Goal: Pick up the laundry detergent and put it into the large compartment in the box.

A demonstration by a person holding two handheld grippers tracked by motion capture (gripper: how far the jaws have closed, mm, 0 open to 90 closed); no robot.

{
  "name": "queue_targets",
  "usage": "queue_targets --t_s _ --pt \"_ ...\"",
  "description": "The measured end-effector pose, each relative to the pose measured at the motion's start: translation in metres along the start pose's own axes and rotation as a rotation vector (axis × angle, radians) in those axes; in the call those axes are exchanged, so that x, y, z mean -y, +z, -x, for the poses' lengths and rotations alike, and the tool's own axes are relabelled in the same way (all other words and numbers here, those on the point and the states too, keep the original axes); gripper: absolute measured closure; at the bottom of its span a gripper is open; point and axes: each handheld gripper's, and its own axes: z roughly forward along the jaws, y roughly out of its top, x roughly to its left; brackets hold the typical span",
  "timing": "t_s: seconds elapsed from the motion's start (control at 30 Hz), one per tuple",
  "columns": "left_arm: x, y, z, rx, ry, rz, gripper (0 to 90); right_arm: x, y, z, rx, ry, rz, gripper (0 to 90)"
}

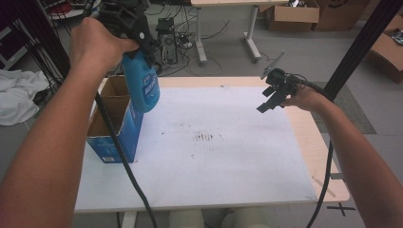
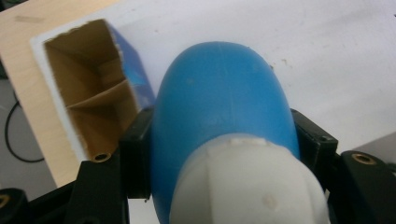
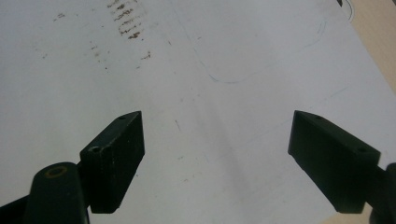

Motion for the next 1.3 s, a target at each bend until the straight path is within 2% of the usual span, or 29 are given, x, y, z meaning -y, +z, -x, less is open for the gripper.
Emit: queue_targets --t_s 0.07,0.1,0.17,0.3,0.4,0.53,0.63,0.77,1.0,1.13,1.2,1.3 --pt "0.001 -0.003 -0.008 -0.007 -0.024 0.002 37.9 0.0 0.0 0.0 -0.001 -0.001 0.001 18.5" --pt "0.001 -0.003 -0.008 -0.007 -0.024 0.002 37.9 0.0 0.0 0.0 -0.001 0.0 0.0 18.5" --pt "0.005 -0.007 -0.022 -0.018 -0.071 0.007 37.9 -0.001 0.0 0.0 0.0 -0.002 0.001 18.6" --pt "0.009 -0.008 -0.036 -0.043 -0.11 0.017 37.9 -0.001 0.0 0.0 0.001 0.0 -0.002 18.5" --pt "0.013 -0.008 -0.044 -0.069 -0.136 0.027 37.9 -0.001 0.001 0.001 0.003 -0.007 -0.007 18.6" --pt "0.016 -0.008 -0.051 -0.084 -0.166 0.041 37.9 -0.001 0.001 0.001 0.004 -0.001 -0.012 18.6" --pt "0.018 -0.005 -0.058 -0.117 -0.194 0.05 37.9 -0.001 0.001 0.001 0.005 0.0 -0.012 18.6" --pt "0.02 0.002 -0.063 -0.139 -0.199 0.043 37.9 -0.001 0.001 0.001 0.006 -0.005 -0.014 18.6" --pt "0.029 0.017 -0.076 -0.12 -0.215 0.059 38.0 0.0 -0.001 0.001 0.009 -0.001 -0.016 18.7" --pt "0.036 0.033 -0.083 -0.138 -0.215 0.047 38.0 -0.001 -0.003 0.002 0.016 -0.003 -0.018 18.8" --pt "0.037 0.037 -0.084 -0.138 -0.217 0.045 38.0 -0.001 -0.004 0.002 0.016 -0.002 -0.018 18.8" --pt "0.041 0.052 -0.089 -0.128 -0.213 0.021 37.9 -0.001 -0.003 0.001 0.017 0.002 -0.02 18.9"
